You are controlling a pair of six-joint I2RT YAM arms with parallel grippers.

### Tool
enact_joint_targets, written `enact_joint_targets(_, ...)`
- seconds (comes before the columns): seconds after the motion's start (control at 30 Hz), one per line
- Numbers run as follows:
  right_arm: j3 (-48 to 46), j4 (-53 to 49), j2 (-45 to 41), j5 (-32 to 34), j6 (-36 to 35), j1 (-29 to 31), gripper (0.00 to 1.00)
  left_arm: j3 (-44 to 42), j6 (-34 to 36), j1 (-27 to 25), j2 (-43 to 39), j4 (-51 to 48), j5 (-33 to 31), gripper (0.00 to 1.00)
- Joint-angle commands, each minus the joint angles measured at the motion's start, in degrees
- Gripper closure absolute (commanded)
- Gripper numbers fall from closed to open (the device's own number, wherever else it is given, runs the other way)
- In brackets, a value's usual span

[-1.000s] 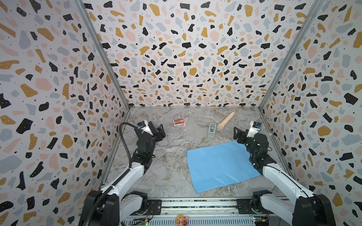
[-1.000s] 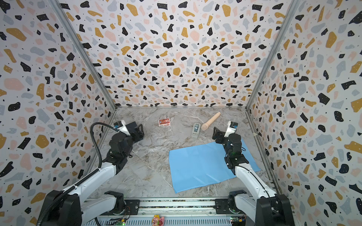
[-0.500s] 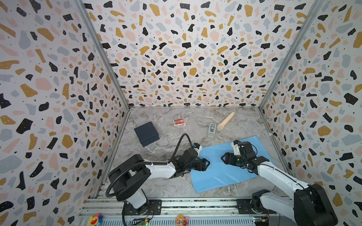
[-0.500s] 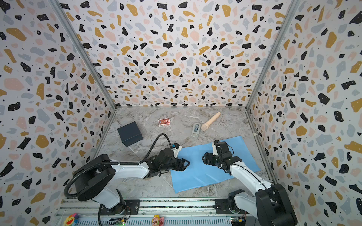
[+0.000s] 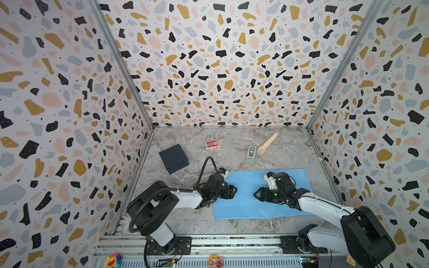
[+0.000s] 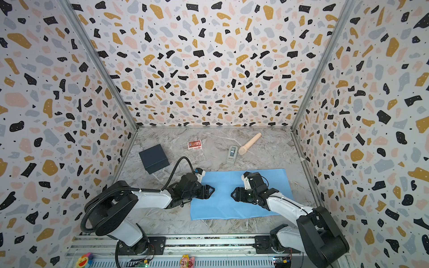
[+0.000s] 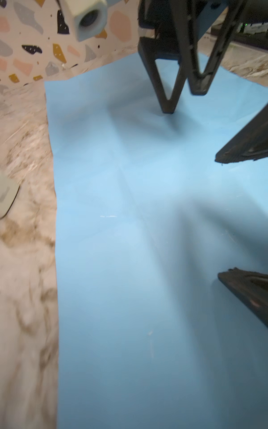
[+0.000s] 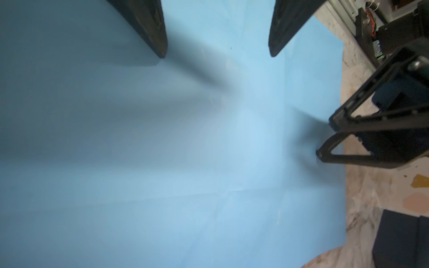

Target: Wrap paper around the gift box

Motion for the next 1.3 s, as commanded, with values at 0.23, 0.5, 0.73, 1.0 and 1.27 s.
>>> enact_joint_targets(0.23,12.22,11.28,18.06,-3.77,3.42,11.63,0.34,-7.55,4.85,12.82,-12.76,-13.71,-6.08,0.26)
enact_joint_targets(0.5,20.66,3.04,14.17,-1.86,-8.26,11.66,0.26,-0.94,4.09,22.75,-29.56,-23.27,-17.78,0.12)
enact_joint_targets(0.73,18.45,7.1,10.26,-2.98,-8.42,11.73,0.19,4.95,0.94,43.54,-28.4,-17.12,-28.75,0.02)
enact_joint_targets(1.0,15.49,9.04,8.34,-4.12,-8.47,11.68,0.19,18.4,4.02,54.59,-2.8,-16.17,-12.69,0.0)
enact_joint_targets(1.27,15.12,9.81,8.23,-3.2,-8.08,11.14,0.19,20.12,6.0,54.04,4.85,-12.78,1.81,0.06)
